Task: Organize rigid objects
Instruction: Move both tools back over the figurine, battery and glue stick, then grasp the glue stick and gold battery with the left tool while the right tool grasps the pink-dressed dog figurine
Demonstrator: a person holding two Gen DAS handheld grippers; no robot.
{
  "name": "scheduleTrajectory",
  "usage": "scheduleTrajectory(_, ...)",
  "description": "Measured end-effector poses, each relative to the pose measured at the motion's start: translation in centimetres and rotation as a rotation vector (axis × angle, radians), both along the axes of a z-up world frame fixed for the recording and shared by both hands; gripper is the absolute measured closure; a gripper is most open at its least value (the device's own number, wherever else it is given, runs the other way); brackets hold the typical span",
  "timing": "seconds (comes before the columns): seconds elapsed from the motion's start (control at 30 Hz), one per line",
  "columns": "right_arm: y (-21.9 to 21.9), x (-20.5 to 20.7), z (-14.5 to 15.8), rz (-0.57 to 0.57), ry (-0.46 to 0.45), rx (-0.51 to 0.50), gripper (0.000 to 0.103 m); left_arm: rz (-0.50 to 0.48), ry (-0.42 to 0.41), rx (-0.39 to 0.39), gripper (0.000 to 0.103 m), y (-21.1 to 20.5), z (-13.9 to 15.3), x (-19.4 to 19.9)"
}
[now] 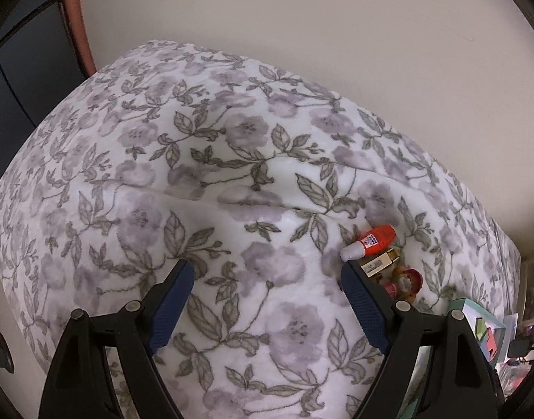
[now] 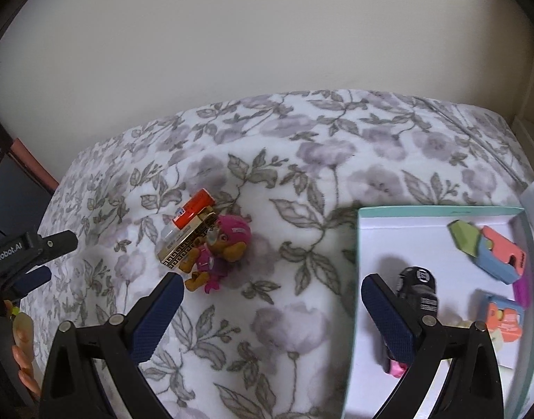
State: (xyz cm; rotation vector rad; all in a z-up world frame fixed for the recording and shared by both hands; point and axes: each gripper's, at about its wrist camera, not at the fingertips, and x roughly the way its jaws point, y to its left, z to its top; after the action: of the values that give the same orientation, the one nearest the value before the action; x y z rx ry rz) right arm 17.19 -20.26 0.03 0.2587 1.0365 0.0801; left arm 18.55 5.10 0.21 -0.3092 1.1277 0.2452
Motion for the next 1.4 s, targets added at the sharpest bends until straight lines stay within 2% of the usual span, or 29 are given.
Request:
scheduleTrajectory(0.33,1.4,2.3,-2.4,0.017,0.014,0.046,0.0,-0.1,0.037,0.043,0.016,-1.0,-2.5,2.2)
scheduleTrajectory(0.43,1.4,3.0,-2.9,0.017,0.019,0.049,0.0,-0.124,0.042,0.016,0.016,-0.9,-3.3,3.1)
scheduleTrajectory(0.6,0.8,4.0,-2.4,0.011,-0.003,0.048,0.0,-0.194,0.013,-0.007,0.016,-1.3,-3.8,4.7)
scheduleTrajectory(0.73,0.2,4.8,-1.8,-0.013,-0.023,0.021,0.0,-0.262,0.029,-0.05,0.016,-2.0,-4.4,6.0)
scheduleTrajectory(0.9,-0.8,5.3,-1.9,-0.041,-0.032,0.044,0.0,-0.347,0.009,-0.014,0.016,-2.5,-4.2,6.8)
scheduleTrajectory(0.97,-0.5,5.5,-2.4,-0.038,-0.021,0.036,0.0,-0.344,0.001,-0.024,0.016,-1.7,-4.1,6.9)
scheduleTrajectory(1.2,1.5,5.7,-4.0,0.013,0.019,0.048,0.0,-0.236,-0.02,-0.054,0.016,2.0,-4.6,7.5)
scheduleTrajectory(1.4,3.7,5.3,-4.6,0.067,0.03,0.009,0.0,-0.292,-0.009,-0.085,0.016,0.5,-5.9,6.9)
